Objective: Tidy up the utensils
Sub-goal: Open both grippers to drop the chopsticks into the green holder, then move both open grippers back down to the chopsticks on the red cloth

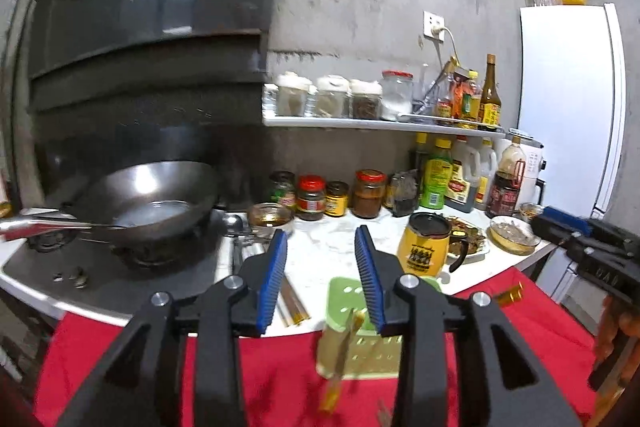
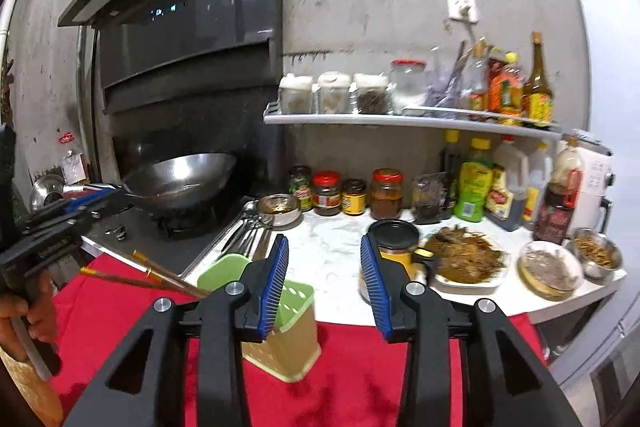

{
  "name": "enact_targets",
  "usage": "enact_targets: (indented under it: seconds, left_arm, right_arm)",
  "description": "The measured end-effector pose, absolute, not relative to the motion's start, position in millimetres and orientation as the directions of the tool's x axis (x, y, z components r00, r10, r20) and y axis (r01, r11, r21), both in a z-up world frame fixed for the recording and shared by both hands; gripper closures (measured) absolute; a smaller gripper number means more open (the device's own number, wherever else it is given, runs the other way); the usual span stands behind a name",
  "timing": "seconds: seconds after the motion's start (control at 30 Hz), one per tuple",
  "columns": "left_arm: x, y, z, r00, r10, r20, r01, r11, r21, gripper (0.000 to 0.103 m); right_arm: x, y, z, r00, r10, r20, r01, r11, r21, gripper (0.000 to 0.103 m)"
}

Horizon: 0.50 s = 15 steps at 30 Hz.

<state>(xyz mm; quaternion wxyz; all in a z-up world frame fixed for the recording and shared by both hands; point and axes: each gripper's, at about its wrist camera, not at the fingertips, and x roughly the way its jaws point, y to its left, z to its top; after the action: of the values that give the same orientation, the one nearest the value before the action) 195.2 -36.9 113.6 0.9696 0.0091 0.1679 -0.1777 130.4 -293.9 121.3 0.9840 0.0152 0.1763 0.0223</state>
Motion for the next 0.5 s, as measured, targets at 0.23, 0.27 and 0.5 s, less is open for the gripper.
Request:
enact_targets:
  seconds: [0.23, 0.27, 0.5]
  left_arm:
    - [134, -7, 90, 0.885, -0.257, -0.388, 0.267, 0.963, -0.030, 0.063]
    - [128, -5, 85, 0.882, -0.255, -0.398, 0.264, 0.964, -0.033, 0.063]
    - [138, -19, 63, 0.836, -0.328, -0.440, 0.358, 0.934, -0.016, 0.064]
  right_arm:
    - [67, -300, 94, 0.918, 0.045, -0.395, -0.030, 0.999, 0.044, 0.063]
    - [60, -298, 86, 0.911, 0.052, -0.409, -0.037, 0.998, 0.045, 0.063]
    - [31, -287, 56, 0.886, 0.078, -0.456, -0.056, 0.996, 0.063, 0.063]
